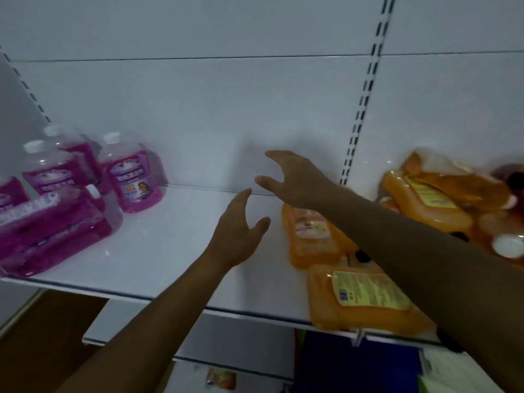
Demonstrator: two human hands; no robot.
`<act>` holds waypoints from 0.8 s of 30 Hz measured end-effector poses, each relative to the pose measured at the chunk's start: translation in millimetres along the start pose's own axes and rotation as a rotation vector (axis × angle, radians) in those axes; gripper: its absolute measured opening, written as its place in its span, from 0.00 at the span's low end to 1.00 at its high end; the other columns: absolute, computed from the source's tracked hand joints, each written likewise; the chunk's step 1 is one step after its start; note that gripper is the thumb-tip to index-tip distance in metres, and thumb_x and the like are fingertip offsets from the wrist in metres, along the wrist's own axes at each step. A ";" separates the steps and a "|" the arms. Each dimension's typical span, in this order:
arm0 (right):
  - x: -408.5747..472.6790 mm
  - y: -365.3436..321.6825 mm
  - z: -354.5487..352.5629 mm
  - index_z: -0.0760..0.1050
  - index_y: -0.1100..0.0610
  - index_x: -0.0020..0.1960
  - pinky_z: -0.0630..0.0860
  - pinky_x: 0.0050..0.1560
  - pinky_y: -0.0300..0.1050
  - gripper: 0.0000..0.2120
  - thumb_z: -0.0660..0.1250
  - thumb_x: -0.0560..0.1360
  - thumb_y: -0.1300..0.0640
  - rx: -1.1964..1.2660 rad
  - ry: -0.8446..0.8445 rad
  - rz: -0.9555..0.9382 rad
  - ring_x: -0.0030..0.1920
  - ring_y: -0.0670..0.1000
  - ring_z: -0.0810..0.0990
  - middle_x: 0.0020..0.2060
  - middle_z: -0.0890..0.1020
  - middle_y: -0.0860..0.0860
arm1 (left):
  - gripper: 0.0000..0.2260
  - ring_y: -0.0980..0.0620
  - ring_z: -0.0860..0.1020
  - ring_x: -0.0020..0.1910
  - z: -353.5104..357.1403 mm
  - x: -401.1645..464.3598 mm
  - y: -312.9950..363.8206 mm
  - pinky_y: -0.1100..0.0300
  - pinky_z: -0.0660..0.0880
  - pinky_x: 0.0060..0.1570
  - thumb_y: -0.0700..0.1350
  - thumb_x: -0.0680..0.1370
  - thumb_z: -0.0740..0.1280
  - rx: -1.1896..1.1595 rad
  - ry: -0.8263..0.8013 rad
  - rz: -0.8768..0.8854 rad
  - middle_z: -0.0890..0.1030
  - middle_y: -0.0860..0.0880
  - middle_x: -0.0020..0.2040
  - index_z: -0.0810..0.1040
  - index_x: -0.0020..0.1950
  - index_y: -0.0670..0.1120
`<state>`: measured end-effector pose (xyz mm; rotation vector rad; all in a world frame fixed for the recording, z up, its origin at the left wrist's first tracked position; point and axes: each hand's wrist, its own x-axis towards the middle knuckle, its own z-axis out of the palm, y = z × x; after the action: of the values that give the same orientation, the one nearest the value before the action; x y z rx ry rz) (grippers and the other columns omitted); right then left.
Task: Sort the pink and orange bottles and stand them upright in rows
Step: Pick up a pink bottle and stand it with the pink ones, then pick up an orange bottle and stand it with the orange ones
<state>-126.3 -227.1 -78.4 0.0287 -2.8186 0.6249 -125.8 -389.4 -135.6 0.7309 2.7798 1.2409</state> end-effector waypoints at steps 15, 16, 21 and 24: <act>-147.2 65.9 -66.6 0.61 0.55 0.75 0.61 0.69 0.49 0.31 0.63 0.78 0.42 -0.094 -0.116 0.094 0.72 0.52 0.65 0.73 0.67 0.52 | 0.26 0.49 0.62 0.74 63.4 -38.9 80.2 0.53 0.63 0.68 0.50 0.78 0.67 0.082 -0.133 0.268 0.63 0.48 0.77 0.65 0.74 0.48; -152.4 67.8 -67.2 0.60 0.55 0.76 0.62 0.70 0.49 0.31 0.62 0.78 0.42 -0.097 -0.125 0.101 0.72 0.52 0.65 0.73 0.66 0.52 | 0.26 0.49 0.61 0.75 64.2 -45.5 82.4 0.51 0.62 0.70 0.50 0.78 0.67 0.091 -0.133 0.276 0.63 0.49 0.77 0.66 0.74 0.49; -182.1 71.4 -65.7 0.61 0.53 0.75 0.66 0.69 0.52 0.28 0.59 0.79 0.41 -0.087 -0.122 0.126 0.71 0.54 0.66 0.72 0.69 0.53 | 0.32 0.49 0.51 0.78 71.6 -83.3 93.2 0.45 0.52 0.74 0.62 0.76 0.64 0.206 -0.235 0.411 0.63 0.51 0.77 0.62 0.76 0.52; -201.4 66.9 -65.2 0.62 0.53 0.75 0.68 0.68 0.53 0.27 0.59 0.79 0.42 -0.103 -0.134 0.135 0.70 0.55 0.68 0.71 0.70 0.53 | 0.37 0.49 0.44 0.79 76.9 -98.1 93.0 0.44 0.47 0.75 0.68 0.74 0.61 0.385 -0.341 0.502 0.62 0.53 0.77 0.56 0.78 0.54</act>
<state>79.3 -146.3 -99.2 -0.1447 -2.9982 0.5235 14.7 -322.9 -139.8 1.5706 2.6435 0.5177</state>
